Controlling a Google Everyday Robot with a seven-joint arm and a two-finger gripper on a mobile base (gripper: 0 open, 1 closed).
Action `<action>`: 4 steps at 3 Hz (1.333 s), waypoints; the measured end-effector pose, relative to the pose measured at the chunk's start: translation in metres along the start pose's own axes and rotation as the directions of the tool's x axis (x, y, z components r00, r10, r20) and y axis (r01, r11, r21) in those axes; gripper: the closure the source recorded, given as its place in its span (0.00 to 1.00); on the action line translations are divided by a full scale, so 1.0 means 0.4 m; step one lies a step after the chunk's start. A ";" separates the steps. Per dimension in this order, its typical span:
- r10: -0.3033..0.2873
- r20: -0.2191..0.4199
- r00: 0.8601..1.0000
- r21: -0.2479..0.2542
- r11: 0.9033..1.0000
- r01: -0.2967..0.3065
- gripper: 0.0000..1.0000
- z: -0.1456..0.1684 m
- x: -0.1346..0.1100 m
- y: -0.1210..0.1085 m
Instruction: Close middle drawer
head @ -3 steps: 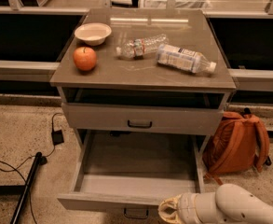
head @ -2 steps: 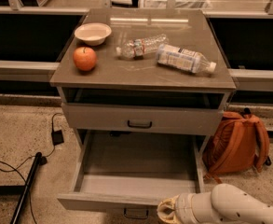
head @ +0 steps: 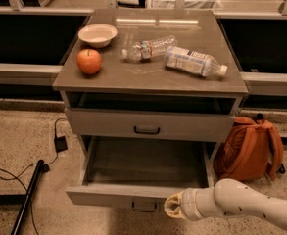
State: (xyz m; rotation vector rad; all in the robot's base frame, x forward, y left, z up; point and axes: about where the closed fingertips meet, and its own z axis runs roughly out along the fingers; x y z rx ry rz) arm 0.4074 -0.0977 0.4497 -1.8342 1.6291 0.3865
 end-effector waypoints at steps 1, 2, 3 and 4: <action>-0.004 -0.001 1.000 0.000 1.000 0.004 1.00 0.005 0.002 0.000; -0.026 -0.021 0.999 0.023 0.999 0.027 1.00 0.045 0.034 0.001; -0.055 -0.031 0.998 0.073 0.996 0.057 1.00 0.085 0.083 -0.009; -0.062 -0.032 0.998 0.120 0.991 0.066 1.00 0.100 0.108 -0.012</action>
Offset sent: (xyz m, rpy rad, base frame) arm 0.0209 -0.0019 -0.0733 -0.0755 -0.1296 -0.0120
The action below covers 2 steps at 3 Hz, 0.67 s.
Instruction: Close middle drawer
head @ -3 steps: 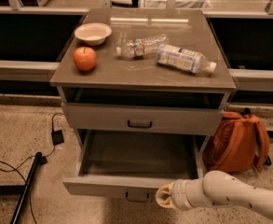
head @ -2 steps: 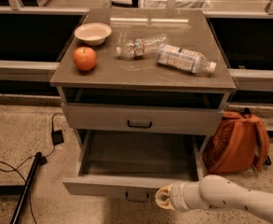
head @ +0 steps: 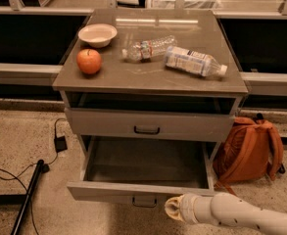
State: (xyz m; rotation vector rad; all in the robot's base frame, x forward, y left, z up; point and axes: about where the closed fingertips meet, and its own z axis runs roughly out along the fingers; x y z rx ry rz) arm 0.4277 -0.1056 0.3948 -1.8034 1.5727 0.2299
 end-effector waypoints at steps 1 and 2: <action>0.019 -0.019 1.000 0.054 0.998 -0.018 0.99 0.001 0.021 -0.018; 0.054 -0.033 0.998 0.068 0.996 -0.051 0.77 0.007 0.039 -0.039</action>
Offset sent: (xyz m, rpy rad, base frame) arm 0.0315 -0.0192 -0.0065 -0.0023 -0.0108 -0.1404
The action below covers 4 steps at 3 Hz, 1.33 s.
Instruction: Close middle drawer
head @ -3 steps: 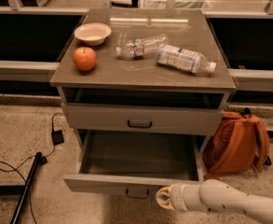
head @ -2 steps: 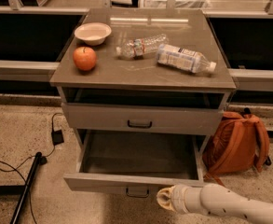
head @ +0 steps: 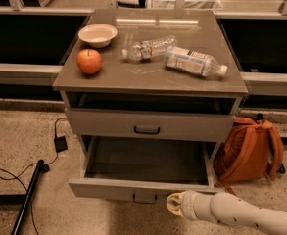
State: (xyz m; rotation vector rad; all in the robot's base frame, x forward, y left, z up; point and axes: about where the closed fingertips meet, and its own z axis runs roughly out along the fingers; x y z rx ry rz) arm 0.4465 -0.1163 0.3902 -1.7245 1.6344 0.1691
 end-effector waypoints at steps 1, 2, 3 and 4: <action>0.001 0.000 1.000 0.000 1.000 -0.001 0.54 0.000 0.000 0.000; 0.001 0.000 1.000 0.000 1.000 -0.001 0.30 0.000 0.000 0.000; 0.001 0.000 1.000 0.000 1.000 -0.001 0.07 0.000 0.000 0.000; 0.001 0.000 1.000 0.000 1.000 -0.001 0.00 0.000 0.000 0.000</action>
Offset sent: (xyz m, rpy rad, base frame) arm 0.0001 0.0000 -0.0002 0.0001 0.0005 -0.0006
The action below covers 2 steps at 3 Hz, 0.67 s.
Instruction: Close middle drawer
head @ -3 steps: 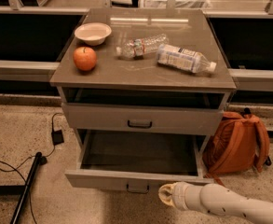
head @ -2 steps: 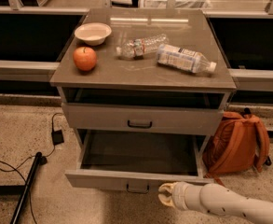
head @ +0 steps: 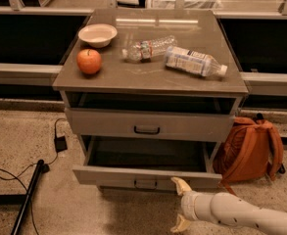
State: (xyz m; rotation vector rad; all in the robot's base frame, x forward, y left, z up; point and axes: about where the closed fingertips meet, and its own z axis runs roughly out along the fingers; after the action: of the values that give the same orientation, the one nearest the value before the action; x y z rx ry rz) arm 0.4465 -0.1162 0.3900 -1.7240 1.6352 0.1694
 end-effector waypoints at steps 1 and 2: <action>0.000 0.000 1.000 0.000 1.000 0.000 0.00 0.000 0.000 0.000; -0.007 -0.003 1.000 -0.023 1.000 0.007 0.00 0.012 -0.007 -0.015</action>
Offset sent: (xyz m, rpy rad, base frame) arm 0.0175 0.0080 0.0027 -0.0282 0.0359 0.0368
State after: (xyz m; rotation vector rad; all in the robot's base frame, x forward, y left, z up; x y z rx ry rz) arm 0.4531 -0.1117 0.3906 -1.7482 1.6357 0.1830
